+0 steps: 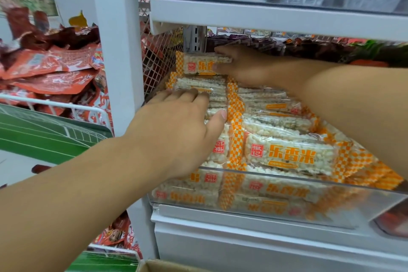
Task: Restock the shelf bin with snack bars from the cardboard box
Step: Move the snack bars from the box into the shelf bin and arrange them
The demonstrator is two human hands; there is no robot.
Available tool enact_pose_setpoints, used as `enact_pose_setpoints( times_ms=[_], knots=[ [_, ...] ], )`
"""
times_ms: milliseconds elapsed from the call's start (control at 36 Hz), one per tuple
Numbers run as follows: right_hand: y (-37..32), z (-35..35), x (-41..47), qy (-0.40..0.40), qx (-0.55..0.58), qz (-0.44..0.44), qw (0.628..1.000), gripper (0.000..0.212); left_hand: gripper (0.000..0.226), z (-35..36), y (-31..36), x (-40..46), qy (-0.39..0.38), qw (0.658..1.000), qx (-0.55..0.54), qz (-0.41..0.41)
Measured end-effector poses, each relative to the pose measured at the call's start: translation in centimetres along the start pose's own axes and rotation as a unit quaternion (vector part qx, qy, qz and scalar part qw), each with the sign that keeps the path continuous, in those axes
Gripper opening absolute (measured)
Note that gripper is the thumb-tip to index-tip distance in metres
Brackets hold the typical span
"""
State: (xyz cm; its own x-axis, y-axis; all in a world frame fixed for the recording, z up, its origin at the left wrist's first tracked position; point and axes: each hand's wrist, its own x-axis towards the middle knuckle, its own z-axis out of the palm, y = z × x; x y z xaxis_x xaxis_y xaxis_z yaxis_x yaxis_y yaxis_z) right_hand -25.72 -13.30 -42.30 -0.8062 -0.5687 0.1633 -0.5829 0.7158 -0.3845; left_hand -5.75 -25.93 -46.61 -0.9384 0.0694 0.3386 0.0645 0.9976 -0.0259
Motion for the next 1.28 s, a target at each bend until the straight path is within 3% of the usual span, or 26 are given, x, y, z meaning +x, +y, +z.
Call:
enact_pose_setpoints(
  times_ms=[139, 528, 722, 861, 944, 1000, 1056, 1083, 1111, 1139, 1194, 1250, 1278],
  knots=[
    [0.0, -0.6, -0.9, 0.021, 0.064, -0.002, 0.998, 0.077, 0.067, -0.2, 0.2, 0.0, 0.0, 1.0, -0.009, -0.006],
    [-0.6, -1.7, -3.0, 0.024, 0.036, 0.012, 0.999, 0.081, 0.064, -0.6, 0.2, -0.1, 0.007, 0.999, -0.039, 0.004],
    [-1.1, -2.8, -9.0, -0.026, -0.06, 0.013, 0.998, 0.078, 0.073, -1.4, -0.5, -0.5, 0.038, 0.997, -0.059, 0.035],
    [-2.8, -2.9, -15.4, -0.024, -0.027, 0.007, 0.999, 0.071, 0.065, -2.4, 0.1, -3.2, 0.081, 0.991, -0.089, 0.064],
    [-3.4, -2.3, -20.5, 0.058, -0.087, -0.026, 0.994, 0.06, 0.056, -3.3, 0.3, -5.5, 0.154, 0.978, -0.102, 0.096],
    [-4.1, -0.7, -25.1, 0.201, -0.057, -0.114, 0.971, 0.038, 0.04, -3.4, 0.6, -7.7, 0.196, 0.965, -0.12, 0.125],
    [-5.1, 3.1, -29.8, 0.327, 0.027, -0.168, 0.93, 0.031, 0.028, -2.1, 1.4, -10.3, 0.175, 0.96, -0.143, 0.166],
    [-5.3, 5.8, -31.6, 0.346, 0.059, -0.156, 0.923, 0.034, 0.024, -1.0, 2.0, -11.8, 0.124, 0.964, -0.145, 0.188],
    [-5.1, 8.8, -32.9, 0.324, 0.074, -0.132, 0.934, 0.035, 0.021, 0.5, 2.6, -13.1, 0.04, 0.97, -0.128, 0.205],
    [-4.7, 12.3, -33.9, 0.254, 0.08, -0.101, 0.959, 0.034, 0.021, 2.5, 3.1, -14.4, -0.071, 0.971, -0.087, 0.212],
    [-3.1, 19.3, -35.8, -0.019, 0.069, -0.008, 0.997, 0.027, 0.03, 6.7, 4.0, -17.5, -0.301, 0.937, -0.004, 0.176],
    [-0.8, 25.0, -38.7, -0.287, 0.045, 0.073, 0.954, 0.025, 0.036, 11.1, 4.9, -21.1, -0.457, 0.883, -0.001, 0.107],
    [0.3, 27.1, -40.2, -0.358, 0.039, 0.102, 0.927, 0.032, 0.038, 13.0, 5.4, -22.9, -0.503, 0.862, -0.015, 0.064]
  ],
)
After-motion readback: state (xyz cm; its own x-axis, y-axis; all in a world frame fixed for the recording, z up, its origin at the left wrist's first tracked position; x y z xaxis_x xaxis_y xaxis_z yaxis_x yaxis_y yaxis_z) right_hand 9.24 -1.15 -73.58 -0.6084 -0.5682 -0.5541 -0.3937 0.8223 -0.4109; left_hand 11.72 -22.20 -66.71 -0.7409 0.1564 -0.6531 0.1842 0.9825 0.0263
